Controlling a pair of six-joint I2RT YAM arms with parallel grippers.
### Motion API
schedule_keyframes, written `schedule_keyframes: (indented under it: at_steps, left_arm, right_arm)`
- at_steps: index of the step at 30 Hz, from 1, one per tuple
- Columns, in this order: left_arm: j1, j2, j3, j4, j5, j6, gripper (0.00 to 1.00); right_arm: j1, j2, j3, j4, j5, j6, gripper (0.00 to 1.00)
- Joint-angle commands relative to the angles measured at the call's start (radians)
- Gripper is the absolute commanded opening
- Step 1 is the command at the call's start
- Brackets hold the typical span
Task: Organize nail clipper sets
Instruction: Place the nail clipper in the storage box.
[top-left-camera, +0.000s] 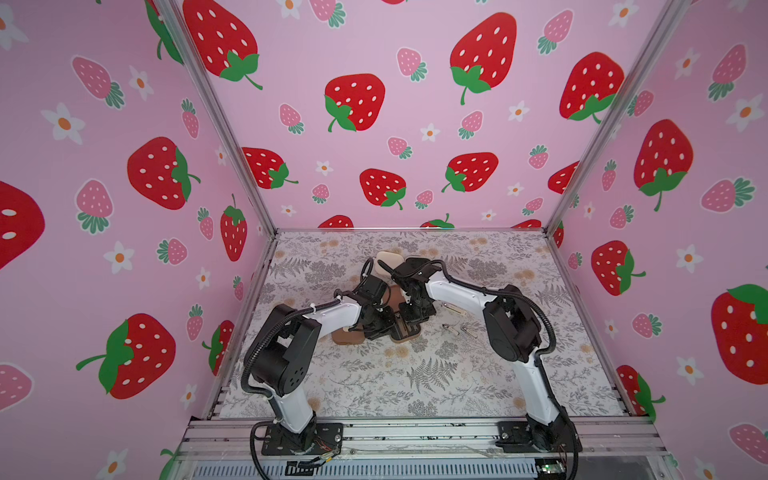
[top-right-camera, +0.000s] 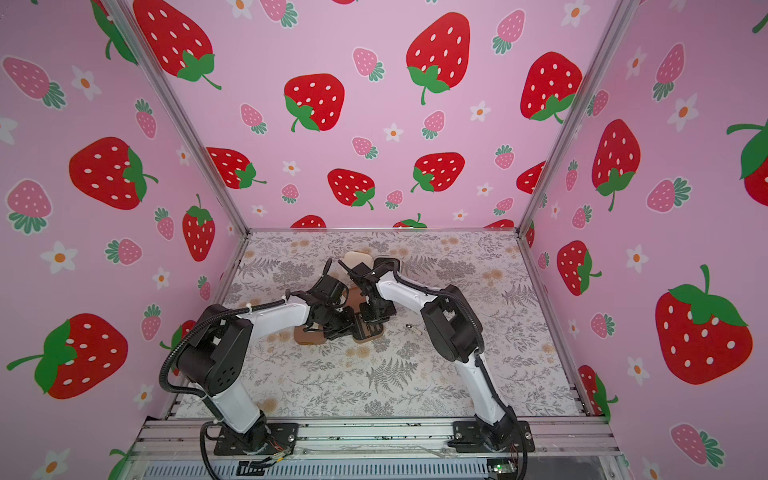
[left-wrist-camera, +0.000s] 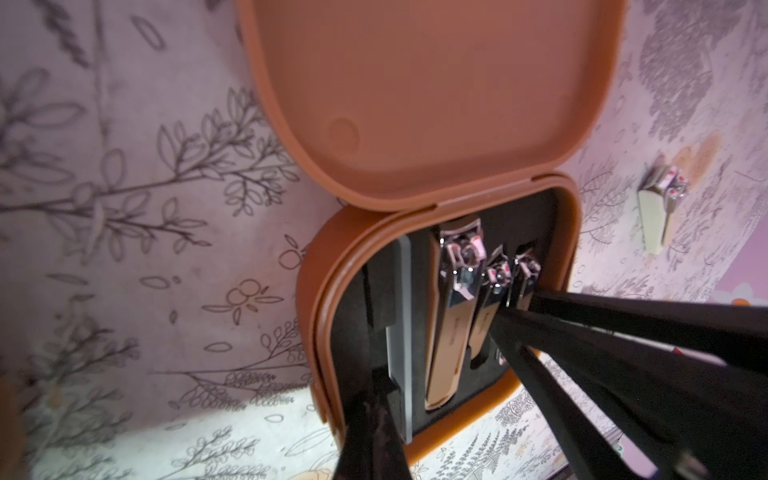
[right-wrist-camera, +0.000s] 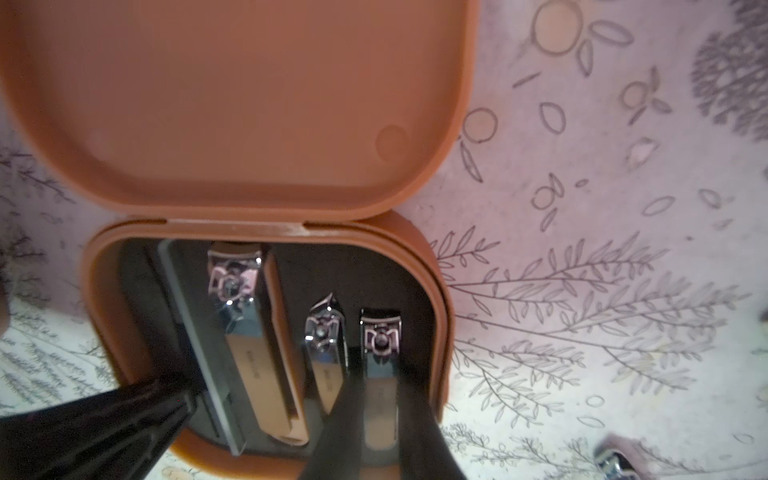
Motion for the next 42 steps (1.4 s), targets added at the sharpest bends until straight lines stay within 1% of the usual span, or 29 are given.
schedule_keyframes:
  at_steps: [1, 14, 20, 32, 36, 42]
  left_arm:
    - [-0.001, -0.005, -0.017, -0.039, -0.019, -0.004, 0.0]
    - [-0.001, -0.002, -0.01, -0.044, -0.02, -0.004, 0.0]
    - [-0.001, 0.007, 0.007, -0.053, -0.017, 0.002, 0.0]
    - [-0.001, 0.01, 0.013, -0.059, -0.016, 0.004, 0.0]
    - [-0.001, 0.008, 0.012, -0.059, -0.016, 0.004, 0.0]
    - [-0.002, 0.004, 0.012, -0.057, -0.016, 0.002, 0.0]
  right_arm:
    - [-0.005, 0.066, -0.054, 0.066, 0.066, 0.009, 0.19]
    - [0.007, 0.017, -0.055, 0.06, 0.081, 0.003, 0.21]
    - [0.012, -0.001, -0.042, 0.048, 0.1, -0.004, 0.24]
    - [0.024, -0.072, -0.053, 0.031, 0.1, -0.011, 0.25]
    - [0.029, -0.093, -0.064, 0.018, 0.117, -0.009, 0.24]
    - [0.029, -0.09, -0.067, 0.008, 0.136, -0.009, 0.23]
